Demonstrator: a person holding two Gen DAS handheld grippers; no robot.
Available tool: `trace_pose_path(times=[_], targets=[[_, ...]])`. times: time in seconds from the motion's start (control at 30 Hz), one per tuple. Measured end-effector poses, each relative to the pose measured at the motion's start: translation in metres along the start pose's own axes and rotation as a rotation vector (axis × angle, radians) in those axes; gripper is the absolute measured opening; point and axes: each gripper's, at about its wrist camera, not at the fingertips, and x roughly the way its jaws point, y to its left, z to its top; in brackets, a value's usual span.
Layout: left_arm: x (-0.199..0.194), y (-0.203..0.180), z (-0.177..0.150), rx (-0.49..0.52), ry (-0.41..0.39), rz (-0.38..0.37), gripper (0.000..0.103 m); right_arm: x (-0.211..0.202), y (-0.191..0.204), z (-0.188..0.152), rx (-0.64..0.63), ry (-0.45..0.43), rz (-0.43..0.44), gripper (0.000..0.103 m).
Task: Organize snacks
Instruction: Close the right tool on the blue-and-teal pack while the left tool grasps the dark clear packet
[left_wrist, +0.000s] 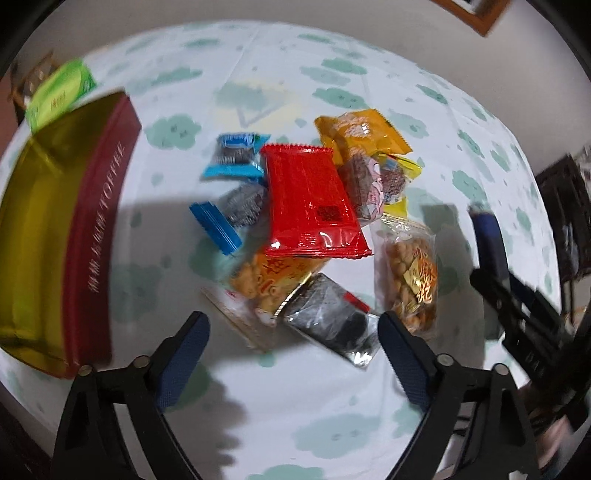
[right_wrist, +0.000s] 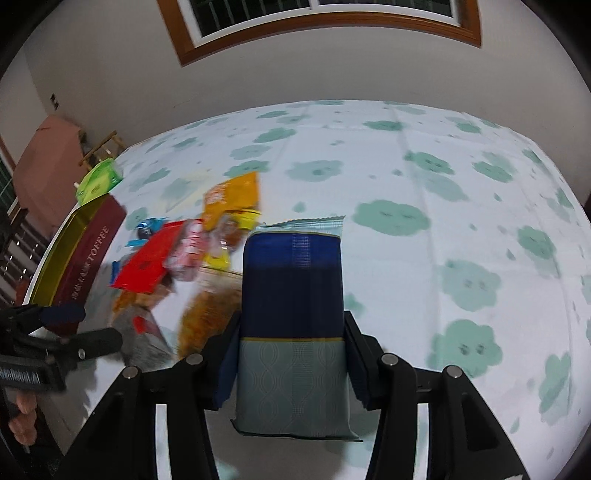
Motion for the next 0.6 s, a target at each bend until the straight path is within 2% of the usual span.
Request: trace_pose_path(times=[0.1, 0.17, 0.33, 0.47, 0.6], targets=[[0.008, -0.001, 0.005, -0.065, 0.046, -0.007, 0.078, 0.0, -0.01, -0.003, 0.017, 0.002, -0.006, 0.051], [0.012, -0.006, 0.007, -0.089, 0.064, 0.002, 0.078, 0.001, -0.017, -0.005, 0.031, 0.006, -0.006, 0.051], [0.015, -0.018, 0.013, -0.102, 0.068, 0.046, 0.075, 0.003, -0.028, -0.013, 0.056, 0.017, 0.003, 0.051], [0.016, -0.023, 0.013, -0.074, 0.063, 0.086, 0.069, 0.005, -0.03, -0.016, 0.061, 0.022, 0.007, 0.051], [0.013, -0.023, 0.008, -0.062, 0.058, 0.089, 0.063, 0.004, -0.029, -0.016, 0.06, 0.023, 0.012, 0.051]])
